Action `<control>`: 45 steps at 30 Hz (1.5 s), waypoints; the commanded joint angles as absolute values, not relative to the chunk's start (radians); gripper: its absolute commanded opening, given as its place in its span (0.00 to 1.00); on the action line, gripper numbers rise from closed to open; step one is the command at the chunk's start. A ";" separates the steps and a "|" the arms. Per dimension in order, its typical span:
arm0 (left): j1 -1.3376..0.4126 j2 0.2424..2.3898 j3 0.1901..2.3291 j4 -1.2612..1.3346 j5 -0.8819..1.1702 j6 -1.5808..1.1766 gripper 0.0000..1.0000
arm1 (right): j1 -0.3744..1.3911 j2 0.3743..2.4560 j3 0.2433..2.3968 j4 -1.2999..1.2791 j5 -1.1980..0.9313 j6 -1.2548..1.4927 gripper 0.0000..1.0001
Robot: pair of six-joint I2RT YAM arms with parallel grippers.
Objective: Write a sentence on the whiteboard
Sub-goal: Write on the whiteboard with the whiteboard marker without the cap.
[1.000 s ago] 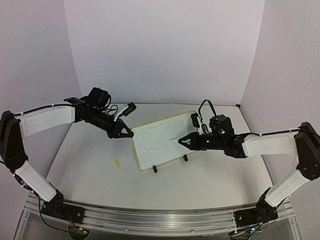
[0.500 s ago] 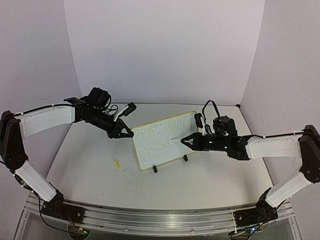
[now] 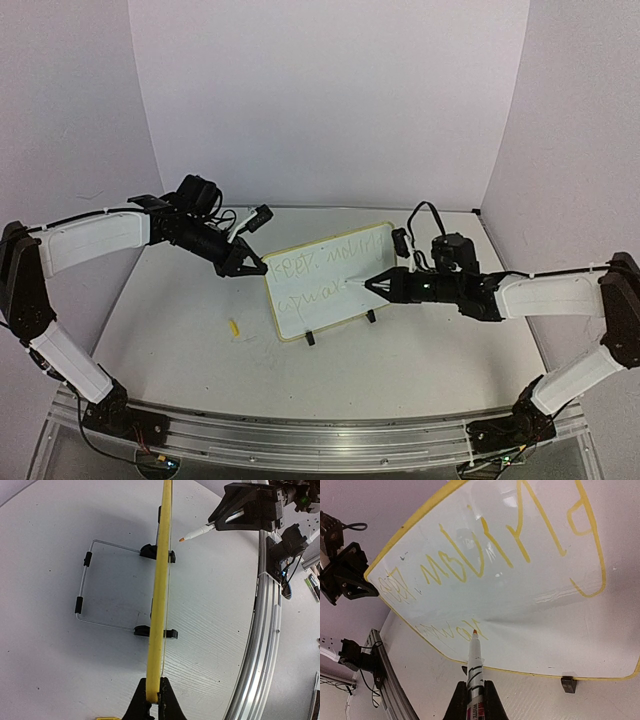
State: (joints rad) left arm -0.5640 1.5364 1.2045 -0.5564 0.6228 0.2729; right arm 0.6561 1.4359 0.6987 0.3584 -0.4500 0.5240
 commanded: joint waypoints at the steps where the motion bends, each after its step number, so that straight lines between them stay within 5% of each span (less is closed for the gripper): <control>1: -0.582 1.549 1.206 -0.618 0.545 0.319 0.00 | 0.638 1.468 0.717 0.393 -0.521 0.512 0.00; 45: -0.583 1.561 1.209 -0.618 0.545 0.320 0.00 | 0.589 1.563 0.728 0.429 -0.559 0.540 0.00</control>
State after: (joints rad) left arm -0.5640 1.5364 1.2045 -0.5568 0.6212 0.2699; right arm 0.5938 1.5768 0.7386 0.4098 -0.6093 0.5296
